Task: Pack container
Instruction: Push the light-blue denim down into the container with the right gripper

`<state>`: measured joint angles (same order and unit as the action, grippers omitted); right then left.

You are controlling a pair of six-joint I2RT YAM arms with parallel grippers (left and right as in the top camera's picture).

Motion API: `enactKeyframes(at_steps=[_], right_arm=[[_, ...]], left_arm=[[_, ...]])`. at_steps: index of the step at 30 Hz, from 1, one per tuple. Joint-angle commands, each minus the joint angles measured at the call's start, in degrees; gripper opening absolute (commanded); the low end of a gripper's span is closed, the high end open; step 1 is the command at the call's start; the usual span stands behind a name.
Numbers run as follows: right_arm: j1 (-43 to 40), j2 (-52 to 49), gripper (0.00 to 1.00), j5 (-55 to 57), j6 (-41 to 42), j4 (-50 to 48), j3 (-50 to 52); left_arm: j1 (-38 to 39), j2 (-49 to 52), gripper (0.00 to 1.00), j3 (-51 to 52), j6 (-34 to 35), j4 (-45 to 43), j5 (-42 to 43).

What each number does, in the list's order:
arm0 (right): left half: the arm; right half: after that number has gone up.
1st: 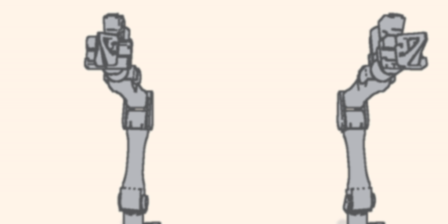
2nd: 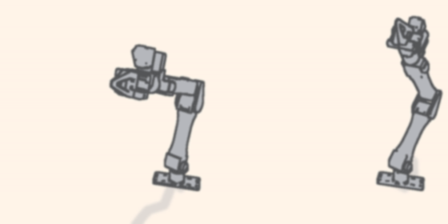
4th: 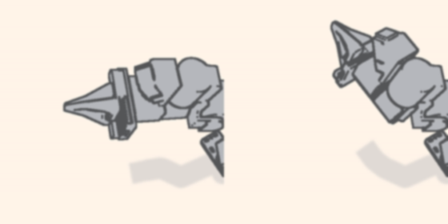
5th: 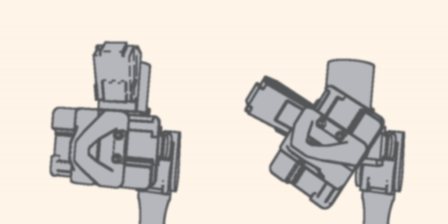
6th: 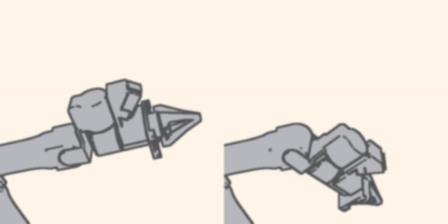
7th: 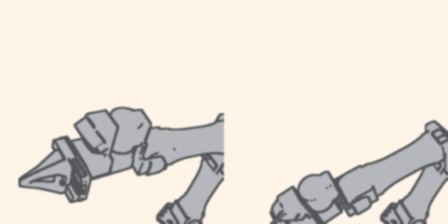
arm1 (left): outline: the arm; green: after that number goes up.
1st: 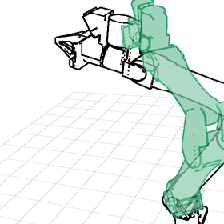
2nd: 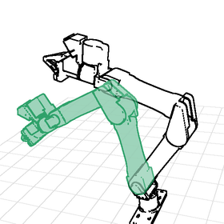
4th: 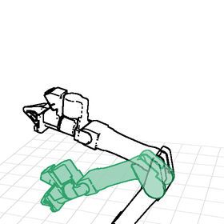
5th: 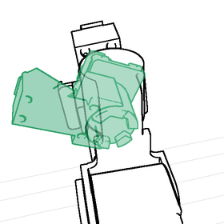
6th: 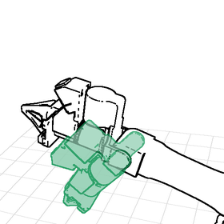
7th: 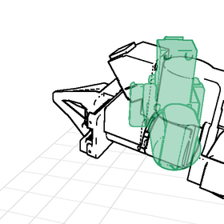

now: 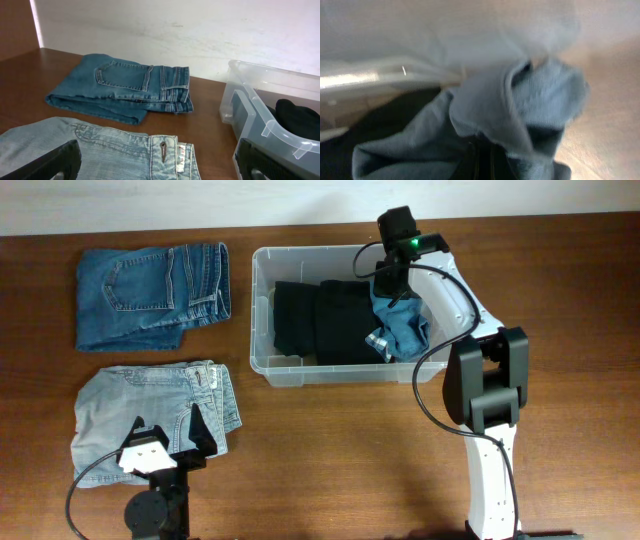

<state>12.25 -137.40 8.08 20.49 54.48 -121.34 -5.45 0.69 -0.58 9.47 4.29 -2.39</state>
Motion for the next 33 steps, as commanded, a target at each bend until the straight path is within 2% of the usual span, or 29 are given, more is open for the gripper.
enactKeyframes(at_steps=[1, 10, 18, 22, 30, 33], right_arm=[[-0.07, 4.39, 0.04, 0.76, -0.70, 2.32, -1.66], [0.17, 12.85, 0.04, 0.68, -0.70, 6.47, -2.67], [0.48, 10.32, 0.04, -5.99, -0.68, 9.11, -0.39], [0.96, 8.41, 0.04, -5.97, -0.68, 5.68, 3.43], [0.76, 6.60, 0.04, -5.95, -0.70, -8.94, 14.60], [0.81, 6.60, 0.04, -5.92, -0.70, -9.94, 16.50]], left_arm=[[-0.35, -0.28, 0.99, 0.07, -0.50, 0.26, -0.39], [-0.35, -0.28, 0.99, 0.07, -0.50, 0.26, -0.39], [-0.35, -0.28, 0.99, 0.07, -0.50, 0.26, -0.39], [-0.35, -0.28, 0.99, 0.07, -0.50, 0.26, -0.39], [-0.35, -0.28, 0.99, 0.07, -0.52, 0.26, -0.39], [-0.35, -0.28, 0.99, 0.07, -0.50, 0.26, -0.39]])
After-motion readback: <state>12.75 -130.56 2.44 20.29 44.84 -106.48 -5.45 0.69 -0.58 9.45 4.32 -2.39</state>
